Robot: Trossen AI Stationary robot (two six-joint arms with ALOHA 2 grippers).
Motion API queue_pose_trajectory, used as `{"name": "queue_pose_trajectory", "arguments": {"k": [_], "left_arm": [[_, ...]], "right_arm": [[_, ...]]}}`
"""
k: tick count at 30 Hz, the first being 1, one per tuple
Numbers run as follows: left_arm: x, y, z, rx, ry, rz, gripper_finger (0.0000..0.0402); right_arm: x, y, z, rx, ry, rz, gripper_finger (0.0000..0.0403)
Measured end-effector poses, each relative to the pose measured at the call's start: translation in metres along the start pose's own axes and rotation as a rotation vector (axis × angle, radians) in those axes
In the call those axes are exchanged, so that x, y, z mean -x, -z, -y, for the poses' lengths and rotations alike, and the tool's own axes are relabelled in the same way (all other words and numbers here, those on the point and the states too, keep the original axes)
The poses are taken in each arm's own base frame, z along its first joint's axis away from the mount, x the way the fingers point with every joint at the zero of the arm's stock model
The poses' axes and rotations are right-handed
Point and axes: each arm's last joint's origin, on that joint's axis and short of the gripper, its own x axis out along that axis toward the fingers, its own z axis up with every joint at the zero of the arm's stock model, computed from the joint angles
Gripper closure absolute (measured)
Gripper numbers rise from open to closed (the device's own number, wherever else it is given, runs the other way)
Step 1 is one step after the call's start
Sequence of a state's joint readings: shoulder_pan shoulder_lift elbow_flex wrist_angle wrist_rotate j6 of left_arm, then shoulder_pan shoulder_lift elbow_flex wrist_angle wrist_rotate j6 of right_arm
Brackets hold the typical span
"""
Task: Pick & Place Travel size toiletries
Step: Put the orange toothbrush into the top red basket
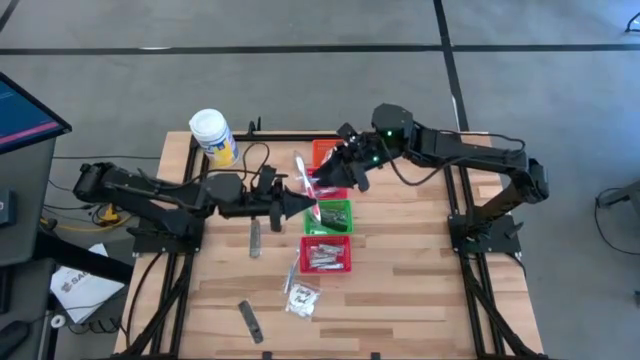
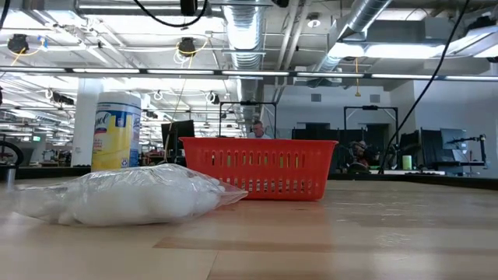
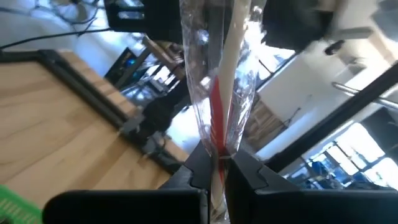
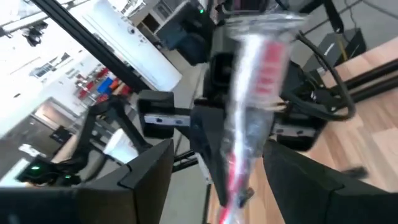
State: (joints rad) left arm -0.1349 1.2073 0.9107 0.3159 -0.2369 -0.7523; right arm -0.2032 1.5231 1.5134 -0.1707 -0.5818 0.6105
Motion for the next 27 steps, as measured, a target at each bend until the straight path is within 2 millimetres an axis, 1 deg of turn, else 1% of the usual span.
{"name": "queue_pose_trajectory", "arguments": {"k": [3, 7, 18, 27], "left_arm": [[-0.004, 0.0, -0.003, 0.016, 0.0, 0.004, 0.0394], [-0.006, 0.002, -0.005, 0.016, -0.012, -0.007, 0.0394], [-0.01, 0.005, -0.007, 0.019, -0.001, -0.023, 0.0394], [-0.018, 0.009, -0.012, 0.019, -0.003, -0.015, 0.0394]], "right_arm": [[-0.003, 0.002, 0.0, 0.02, 0.023, 0.003, 0.0163], [-0.003, 0.002, -0.001, 0.044, 0.024, 0.009, 0.0163], [-0.003, 0.003, 0.001, 0.034, 0.054, 0.007, 0.0163], [-0.003, 0.005, 0.004, 0.044, 0.113, 0.01, 0.0163]]}}
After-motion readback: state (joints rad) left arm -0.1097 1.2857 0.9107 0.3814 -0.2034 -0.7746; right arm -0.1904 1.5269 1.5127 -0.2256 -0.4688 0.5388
